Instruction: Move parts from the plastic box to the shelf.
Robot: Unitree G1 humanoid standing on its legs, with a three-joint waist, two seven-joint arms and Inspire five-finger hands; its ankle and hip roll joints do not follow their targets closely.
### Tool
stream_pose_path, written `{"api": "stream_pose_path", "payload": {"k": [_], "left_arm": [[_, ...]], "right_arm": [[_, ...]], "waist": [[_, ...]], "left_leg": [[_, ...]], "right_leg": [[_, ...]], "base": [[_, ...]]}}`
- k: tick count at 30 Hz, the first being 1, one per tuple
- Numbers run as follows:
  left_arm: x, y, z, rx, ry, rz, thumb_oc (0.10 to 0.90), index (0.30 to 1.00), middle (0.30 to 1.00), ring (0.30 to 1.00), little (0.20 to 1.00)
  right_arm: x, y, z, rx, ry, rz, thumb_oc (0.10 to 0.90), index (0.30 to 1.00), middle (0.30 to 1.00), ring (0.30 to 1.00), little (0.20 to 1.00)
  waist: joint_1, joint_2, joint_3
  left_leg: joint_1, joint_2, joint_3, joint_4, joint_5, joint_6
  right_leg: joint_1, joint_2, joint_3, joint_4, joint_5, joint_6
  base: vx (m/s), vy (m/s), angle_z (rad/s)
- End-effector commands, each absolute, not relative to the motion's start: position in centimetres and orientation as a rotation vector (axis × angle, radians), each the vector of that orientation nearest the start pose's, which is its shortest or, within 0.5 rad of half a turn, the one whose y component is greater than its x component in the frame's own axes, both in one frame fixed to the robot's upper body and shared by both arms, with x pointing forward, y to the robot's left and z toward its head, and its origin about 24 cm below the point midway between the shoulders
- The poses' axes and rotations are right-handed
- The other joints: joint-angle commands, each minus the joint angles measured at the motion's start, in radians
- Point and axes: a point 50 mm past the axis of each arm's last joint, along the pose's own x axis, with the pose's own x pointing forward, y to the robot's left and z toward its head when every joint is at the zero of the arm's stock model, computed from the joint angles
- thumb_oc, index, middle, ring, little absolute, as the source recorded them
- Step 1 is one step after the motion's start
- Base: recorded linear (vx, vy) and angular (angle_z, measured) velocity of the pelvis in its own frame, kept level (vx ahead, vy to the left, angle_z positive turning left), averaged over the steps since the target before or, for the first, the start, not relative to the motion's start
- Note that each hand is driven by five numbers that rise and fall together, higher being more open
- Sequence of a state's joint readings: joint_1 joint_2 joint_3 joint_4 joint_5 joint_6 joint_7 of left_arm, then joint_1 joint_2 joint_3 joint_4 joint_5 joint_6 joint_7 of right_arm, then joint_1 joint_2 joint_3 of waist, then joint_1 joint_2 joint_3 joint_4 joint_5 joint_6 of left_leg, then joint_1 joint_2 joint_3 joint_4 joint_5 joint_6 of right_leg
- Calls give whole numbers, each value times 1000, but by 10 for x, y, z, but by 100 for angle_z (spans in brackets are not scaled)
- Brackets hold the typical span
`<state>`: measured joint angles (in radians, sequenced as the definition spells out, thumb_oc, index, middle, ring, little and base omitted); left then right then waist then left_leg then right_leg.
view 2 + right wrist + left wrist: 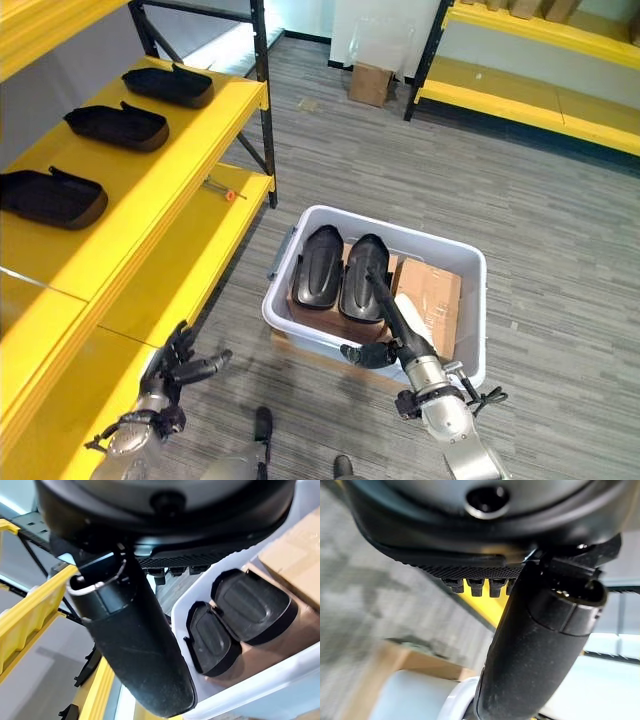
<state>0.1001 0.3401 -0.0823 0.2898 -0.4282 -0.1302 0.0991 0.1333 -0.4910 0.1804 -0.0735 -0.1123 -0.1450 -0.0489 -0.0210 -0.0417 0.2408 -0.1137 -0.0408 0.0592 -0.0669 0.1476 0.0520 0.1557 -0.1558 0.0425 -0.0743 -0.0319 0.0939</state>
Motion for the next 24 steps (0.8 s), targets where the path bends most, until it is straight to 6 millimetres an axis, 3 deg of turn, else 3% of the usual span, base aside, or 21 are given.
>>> {"api": "stream_pose_path", "payload": {"k": [1,5,7,8,9,10,13,16,19,20,24], "left_arm": [[209,234,-16,-62,198,162,900,1000,1000,1000,1000],[211,238,-13,-26,192,169,900,1000,1000,1000,1000],[217,239,-8,12,176,148,900,1000,1000,1000,1000],[218,240,-6,26,170,144,900,1000,1000,1000,1000],[220,240,-5,37,166,143,900,1000,1000,1000,1000],[220,240,-4,41,165,141,900,1000,1000,1000,1000],[215,246,-2,26,157,166,900,1000,1000,1000,1000],[209,251,-5,24,171,186,900,1000,1000,1000,1000],[204,250,-12,15,198,186,900,1000,1000,1000,1000],[199,248,-15,4,214,185,900,1000,1000,1000,1000],[192,249,-21,-14,242,191,900,1000,1000,1000,1000]], "right_arm": [[240,-190,93,-536,-310,165,900,1000,1000,1000,1000],[243,-183,92,-525,-317,182,900,1000,1000,1000,1000],[243,-178,92,-522,-320,198,900,1000,1000,1000,1000],[243,-176,93,-518,-325,202,900,1000,1000,1000,1000],[243,-174,93,-519,-329,208,900,1000,1000,1000,1000],[244,-171,93,-518,-333,212,900,1000,1000,1000,1000],[248,-167,95,-508,-342,215,900,1000,1000,1000,1000],[249,-165,96,-531,-344,226,900,1000,1000,1000,1000],[244,-169,90,-534,-313,223,900,1000,1000,1000,1000],[243,-172,89,-531,-305,223,900,1000,1000,1000,1000],[241,-176,89,-531,-295,227,900,1000,1000,1000,1000]], "waist": [[28,-3,-136],[30,-5,-143],[17,2,-119],[11,8,-106],[15,16,-91],[18,22,-87],[20,25,-77],[17,12,-64],[17,-15,-87],[24,-21,-107],[18,-16,-125]], "left_leg": [[-48,88,-35,128,-85,-59],[-26,62,-7,127,-126,-25],[15,50,5,106,-138,-3],[27,54,13,100,-140,1],[47,56,38,89,-148,4],[63,55,57,78,-154,4],[115,67,110,48,-172,-15],[144,79,119,53,-190,-29],[157,76,106,52,-204,-41],[177,90,104,44,-207,-52],[186,132,93,31,-200,-72]], "right_leg": [[-46,45,12,74,-33,16],[-108,17,19,176,-10,61],[-210,25,16,364,84,97],[-250,26,-6,426,103,100],[-294,-1,-83,469,108,89],[-313,-35,-144,452,119,81],[-327,-103,-275,245,152,80],[-326,-139,-282,115,251,106],[-283,-128,-279,78,247,108],[-258,-123,-319,70,236,106],[-243,-94,-338,89,175,88]], "base": [[148,232,-35],[102,217,-33],[58,251,-31],[4,211,-19],[23,215,-4],[78,190,-13],[126,22,-69],[124,-97,-59],[190,-161,15],[271,-225,51],[144,-155,15]]}}
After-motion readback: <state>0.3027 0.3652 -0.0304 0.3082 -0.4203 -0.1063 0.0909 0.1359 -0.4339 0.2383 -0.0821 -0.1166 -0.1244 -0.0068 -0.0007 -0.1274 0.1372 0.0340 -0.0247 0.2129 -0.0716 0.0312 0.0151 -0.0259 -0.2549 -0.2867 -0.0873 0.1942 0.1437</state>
